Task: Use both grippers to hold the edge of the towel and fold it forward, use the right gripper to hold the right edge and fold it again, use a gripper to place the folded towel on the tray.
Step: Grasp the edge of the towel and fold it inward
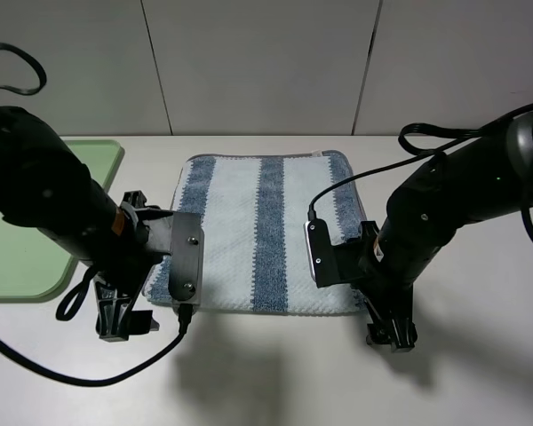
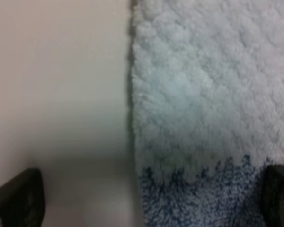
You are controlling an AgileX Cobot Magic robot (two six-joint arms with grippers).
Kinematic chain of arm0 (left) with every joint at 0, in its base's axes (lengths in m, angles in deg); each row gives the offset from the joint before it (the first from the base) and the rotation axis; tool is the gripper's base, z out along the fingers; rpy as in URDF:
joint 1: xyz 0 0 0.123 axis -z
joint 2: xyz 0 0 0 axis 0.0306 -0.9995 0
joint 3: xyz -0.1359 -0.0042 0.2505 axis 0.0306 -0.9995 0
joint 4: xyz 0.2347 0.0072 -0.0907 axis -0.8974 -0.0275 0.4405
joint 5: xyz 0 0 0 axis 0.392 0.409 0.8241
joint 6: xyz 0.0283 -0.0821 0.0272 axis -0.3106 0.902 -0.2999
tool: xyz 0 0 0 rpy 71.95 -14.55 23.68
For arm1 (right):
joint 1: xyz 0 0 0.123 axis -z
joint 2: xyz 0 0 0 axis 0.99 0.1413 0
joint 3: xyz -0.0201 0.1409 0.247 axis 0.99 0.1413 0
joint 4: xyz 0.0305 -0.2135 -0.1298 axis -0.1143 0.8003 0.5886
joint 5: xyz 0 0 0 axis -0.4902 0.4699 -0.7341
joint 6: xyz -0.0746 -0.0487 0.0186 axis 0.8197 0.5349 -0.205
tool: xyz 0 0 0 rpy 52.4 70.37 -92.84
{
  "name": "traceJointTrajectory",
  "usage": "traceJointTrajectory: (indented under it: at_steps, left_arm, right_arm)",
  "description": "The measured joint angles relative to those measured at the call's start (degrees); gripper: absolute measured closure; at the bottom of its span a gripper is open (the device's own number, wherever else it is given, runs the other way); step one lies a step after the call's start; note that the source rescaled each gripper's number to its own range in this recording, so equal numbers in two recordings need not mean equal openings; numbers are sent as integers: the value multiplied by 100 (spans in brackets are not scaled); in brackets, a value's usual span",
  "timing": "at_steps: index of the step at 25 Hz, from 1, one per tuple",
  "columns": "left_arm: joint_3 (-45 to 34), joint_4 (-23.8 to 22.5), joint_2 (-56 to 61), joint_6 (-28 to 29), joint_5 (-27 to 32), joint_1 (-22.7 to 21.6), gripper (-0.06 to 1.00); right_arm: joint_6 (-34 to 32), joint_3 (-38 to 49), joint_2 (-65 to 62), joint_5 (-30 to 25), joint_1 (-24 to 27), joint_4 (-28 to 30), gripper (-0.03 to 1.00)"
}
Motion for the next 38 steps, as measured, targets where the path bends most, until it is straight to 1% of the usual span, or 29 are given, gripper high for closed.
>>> traceJointTrajectory:
  at_steps: [5,9,15,20,24,32,35,38]
  left_arm:
    - [-155,0,-397,0,-149,0,-3]
    - [-155,-23,-644,-5,-408,0,-3]
    - [-155,-270,-823,-22,-675,0,-3]
    - [49,-427,-1021,-28,-695,0,-3]
    - [269,-427,-1282,-28,-690,0,-3]
    - [334,-427,-1474,-28,-659,0,-2]
    - [340,-421,-1485,-28,-635,0,2]
    - [344,-404,-1496,-28,-614,0,12]
  right_arm:
    - [0,0,0,0,0,-61,-3]
    - [0,0,2,0,0,-167,-3]
    - [25,0,13,0,0,-295,-3]
    - [86,0,13,0,0,-339,-3]
    - [138,0,13,0,0,-445,-3]
    - [173,0,22,9,0,-518,-3]
    - [173,0,22,17,0,-530,-3]
    - [173,0,22,37,0,-530,-3]
